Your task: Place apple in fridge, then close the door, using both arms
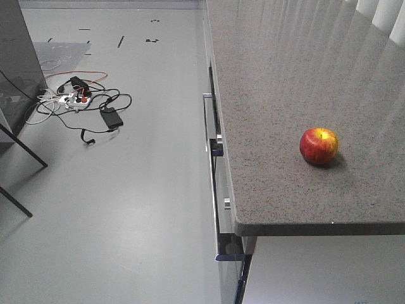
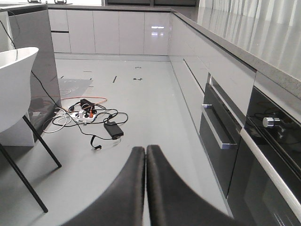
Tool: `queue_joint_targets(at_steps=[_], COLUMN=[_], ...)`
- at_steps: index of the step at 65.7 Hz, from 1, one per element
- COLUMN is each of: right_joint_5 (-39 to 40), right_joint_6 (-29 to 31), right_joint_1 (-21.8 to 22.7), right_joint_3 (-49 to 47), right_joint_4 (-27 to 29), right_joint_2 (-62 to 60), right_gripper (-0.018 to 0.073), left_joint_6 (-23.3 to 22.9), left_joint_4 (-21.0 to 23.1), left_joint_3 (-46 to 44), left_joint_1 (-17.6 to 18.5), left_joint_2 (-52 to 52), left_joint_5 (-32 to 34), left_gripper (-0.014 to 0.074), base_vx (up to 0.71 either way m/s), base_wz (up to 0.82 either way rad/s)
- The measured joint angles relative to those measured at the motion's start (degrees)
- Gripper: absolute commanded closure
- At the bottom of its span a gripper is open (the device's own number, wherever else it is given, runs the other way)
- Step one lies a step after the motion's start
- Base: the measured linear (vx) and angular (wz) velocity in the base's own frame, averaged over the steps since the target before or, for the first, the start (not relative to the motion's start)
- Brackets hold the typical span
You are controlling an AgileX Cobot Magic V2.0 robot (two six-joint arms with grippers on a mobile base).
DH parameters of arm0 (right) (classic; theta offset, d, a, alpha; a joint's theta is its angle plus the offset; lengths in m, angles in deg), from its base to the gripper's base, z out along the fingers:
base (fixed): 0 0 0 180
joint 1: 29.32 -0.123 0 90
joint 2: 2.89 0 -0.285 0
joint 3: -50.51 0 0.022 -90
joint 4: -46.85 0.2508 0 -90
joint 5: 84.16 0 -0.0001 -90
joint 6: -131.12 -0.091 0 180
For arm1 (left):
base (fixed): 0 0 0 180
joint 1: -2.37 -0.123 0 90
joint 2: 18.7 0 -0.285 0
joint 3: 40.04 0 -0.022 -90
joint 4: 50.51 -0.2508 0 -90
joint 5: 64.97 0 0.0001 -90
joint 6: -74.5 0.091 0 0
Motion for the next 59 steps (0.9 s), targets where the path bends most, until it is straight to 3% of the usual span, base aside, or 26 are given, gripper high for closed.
queue_joint_targets(at_steps=[20, 31, 39, 48, 54, 59], right_joint_5=[0.5, 4.5, 9.0, 13.3, 13.4, 8.3], right_joint_6=[0.0, -0.3, -0.8, -1.7, -1.8, -1.6], right_joint_1=[0.0, 0.0, 0.0, 0.0, 0.0, 0.0], right_joint_3=[0.0, 0.0, 0.0, 0.0, -0.1, -2.2], right_joint_4=[0.0, 1.4, 6.5, 16.3, 18.4, 18.0], right_joint_2=[0.0, 0.0, 0.0, 0.0, 0.0, 0.0], right_gripper=[0.0565, 0.0565, 0.0565, 0.0565, 0.0564, 0.0553], left_joint_6=[0.0, 0.0, 0.0, 0.0, 0.0, 0.0], left_joint_4=[0.0, 0.0, 0.0, 0.0, 0.0, 0.0], left_joint_3=[0.0, 0.0, 0.0, 0.0, 0.0, 0.0], left_joint_1=[0.0, 0.0, 0.0, 0.0, 0.0, 0.0], left_joint_2=[0.0, 0.0, 0.0, 0.0, 0.0, 0.0], left_joint_5=[0.0, 0.0, 0.0, 0.0, 0.0, 0.0], left_gripper=[0.0603, 0.0603, 0.0603, 0.0603, 0.0603, 0.0603], base_vx=[0.0, 0.0, 0.0, 0.0, 0.0, 0.0], base_wz=[0.0, 0.0, 0.0, 0.0, 0.0, 0.0])
